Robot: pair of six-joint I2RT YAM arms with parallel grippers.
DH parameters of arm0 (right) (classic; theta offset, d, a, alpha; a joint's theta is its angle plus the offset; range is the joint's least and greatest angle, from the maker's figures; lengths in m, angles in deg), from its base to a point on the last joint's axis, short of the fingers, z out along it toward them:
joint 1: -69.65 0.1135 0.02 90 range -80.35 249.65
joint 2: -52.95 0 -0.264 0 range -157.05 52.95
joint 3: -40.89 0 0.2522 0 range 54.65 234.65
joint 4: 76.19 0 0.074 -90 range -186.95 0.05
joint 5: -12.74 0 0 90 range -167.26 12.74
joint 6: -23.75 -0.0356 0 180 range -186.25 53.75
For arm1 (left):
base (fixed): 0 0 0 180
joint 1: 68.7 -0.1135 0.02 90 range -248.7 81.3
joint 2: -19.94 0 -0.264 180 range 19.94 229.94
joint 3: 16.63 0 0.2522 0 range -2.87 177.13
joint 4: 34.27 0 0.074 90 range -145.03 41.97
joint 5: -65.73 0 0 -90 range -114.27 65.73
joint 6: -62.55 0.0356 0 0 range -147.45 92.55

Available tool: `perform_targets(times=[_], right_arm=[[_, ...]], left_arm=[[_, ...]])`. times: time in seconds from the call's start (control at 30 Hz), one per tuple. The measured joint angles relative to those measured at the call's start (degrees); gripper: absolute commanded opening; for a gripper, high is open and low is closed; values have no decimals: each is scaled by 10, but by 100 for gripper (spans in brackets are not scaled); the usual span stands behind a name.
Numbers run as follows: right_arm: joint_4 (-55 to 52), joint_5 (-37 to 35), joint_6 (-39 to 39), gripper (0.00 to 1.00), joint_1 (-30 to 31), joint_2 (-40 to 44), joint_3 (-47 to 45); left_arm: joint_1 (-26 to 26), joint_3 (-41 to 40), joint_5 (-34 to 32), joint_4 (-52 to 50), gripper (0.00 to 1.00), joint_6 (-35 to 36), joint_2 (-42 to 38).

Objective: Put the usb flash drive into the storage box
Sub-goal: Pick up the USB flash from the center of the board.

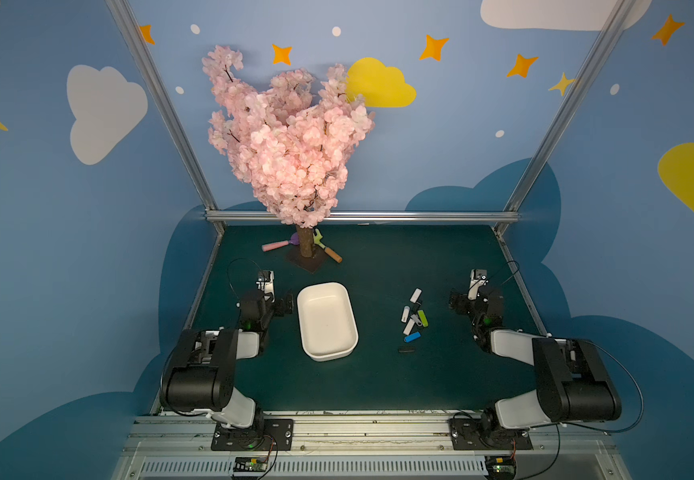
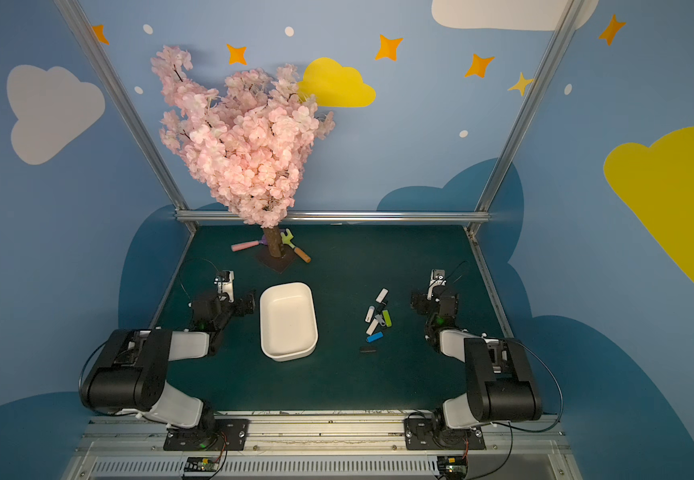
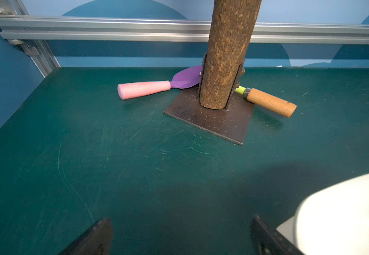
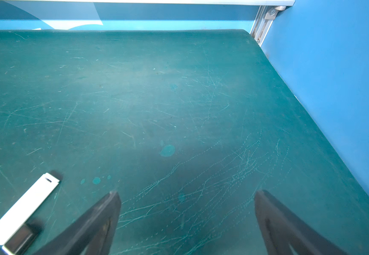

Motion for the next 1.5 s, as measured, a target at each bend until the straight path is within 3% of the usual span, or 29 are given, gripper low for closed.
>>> perform_targets(times=[0.3,0.4,0.5,0.6,0.67,0.77,0.87,0.97,1.03,1.17,1.33,1.5], right_arm=[[0,0,0,98,0,0,0],[0,0,0,98,0,0,0],[-2,-10,3,98,7,12,-4],[-49,-49,2,98,41,87,-10],[-127,-63,-34,98,59,173,7],[-217,-59,-118,98,39,251,60],[-275,-16,-170,98,14,284,100],[-359,56,-200,91,17,280,127],[-422,106,-216,81,24,263,147],[-542,183,-219,66,48,217,191],[-627,224,-204,59,92,146,221],[-699,235,-185,51,125,31,272]], left_arm=[[0,0,0,0,100,0,0],[4,-2,-29,-5,100,-3,-10],[16,3,-85,-107,100,-28,-113],[24,53,-116,-226,100,-91,-263],[27,90,-131,-277,100,-165,-348],[24,104,-137,-336,100,-271,-428],[11,113,-94,-425,99,-341,-452],[5,184,-18,-567,86,-366,-414],[5,269,43,-670,81,-354,-368],[5,375,136,-811,81,-295,-332],[9,323,187,-907,83,-246,-402],[27,285,187,-951,84,-235,-456]])
